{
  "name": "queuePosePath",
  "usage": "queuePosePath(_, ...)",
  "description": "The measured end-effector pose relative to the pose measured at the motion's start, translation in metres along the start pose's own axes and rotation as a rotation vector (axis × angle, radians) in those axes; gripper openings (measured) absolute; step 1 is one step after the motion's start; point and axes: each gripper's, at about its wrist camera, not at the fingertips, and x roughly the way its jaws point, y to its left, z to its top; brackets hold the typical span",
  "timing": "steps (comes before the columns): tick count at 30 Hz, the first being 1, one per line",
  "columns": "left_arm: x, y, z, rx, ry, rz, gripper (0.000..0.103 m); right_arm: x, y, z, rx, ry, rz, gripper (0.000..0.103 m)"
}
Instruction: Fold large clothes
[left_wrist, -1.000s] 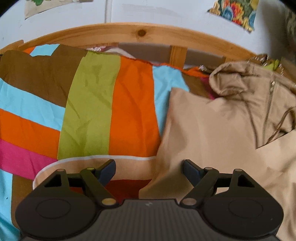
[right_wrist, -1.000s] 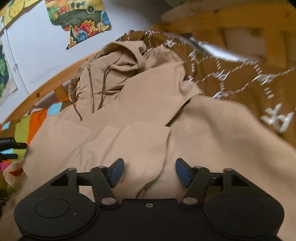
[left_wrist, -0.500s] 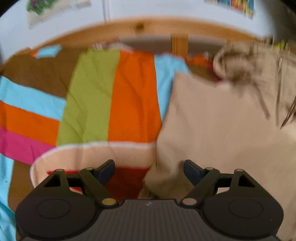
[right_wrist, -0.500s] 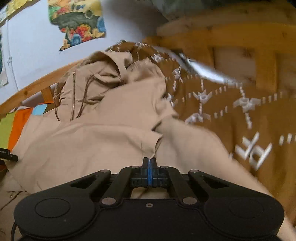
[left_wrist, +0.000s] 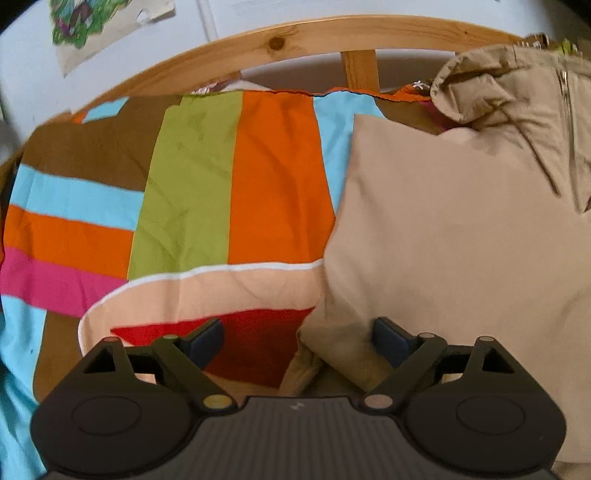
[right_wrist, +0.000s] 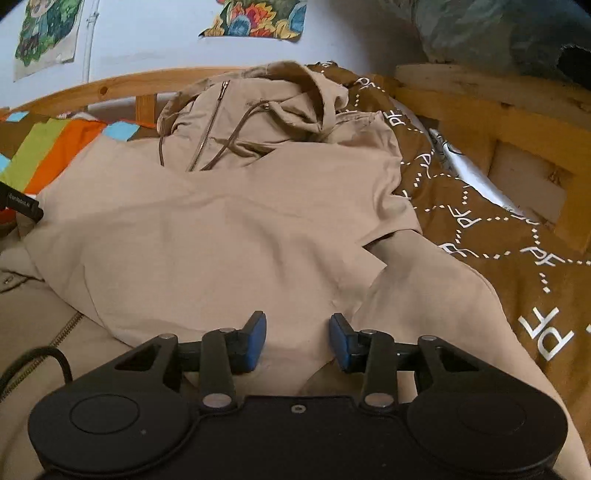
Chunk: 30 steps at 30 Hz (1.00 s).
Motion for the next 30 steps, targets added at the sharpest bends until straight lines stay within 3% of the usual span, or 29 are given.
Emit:
queuePosePath(5, -0.031, 0.014, 0.003, -0.065, -0.046, -0.084, 0.094, -0.008, -0.002, 0.004, 0.022, -0.007, 0.005, 0.047)
queuePosePath(7, -0.048, 0.018, 0.006, -0.1, -0.051, -0.118, 0.094, -0.017, -0.004, 0.005, 0.046, -0.018, 0.02, 0.061)
queuePosePath(12, -0.11, 0.025, 0.016, -0.168, -0.083, -0.197, 0.094, -0.046, -0.01, 0.025, 0.134, -0.07, 0.098, 0.074)
queuePosePath(15, -0.156, 0.03, 0.037, -0.142, -0.098, -0.236, 0.095, -0.076, -0.012, 0.039, 0.142, -0.146, 0.105, 0.087)
queuePosePath(18, -0.202, 0.035, 0.067, -0.089, -0.113, -0.24, 0.103, -0.11, -0.016, 0.049, 0.143, -0.234, 0.097, 0.1)
queuePosePath(22, -0.243, 0.042, 0.108, -0.008, -0.105, -0.212, 0.102, -0.139, -0.023, 0.05, 0.136, -0.292, 0.072, 0.102)
queuePosePath(26, -0.233, 0.033, 0.132, 0.051, -0.117, -0.196, 0.102, -0.143, -0.034, 0.053, 0.158, -0.287, 0.059, 0.102)
queuePosePath(30, -0.174, -0.001, 0.132, 0.089, -0.179, -0.251, 0.102, -0.133, -0.042, 0.048, 0.228, -0.278, 0.071, 0.102)
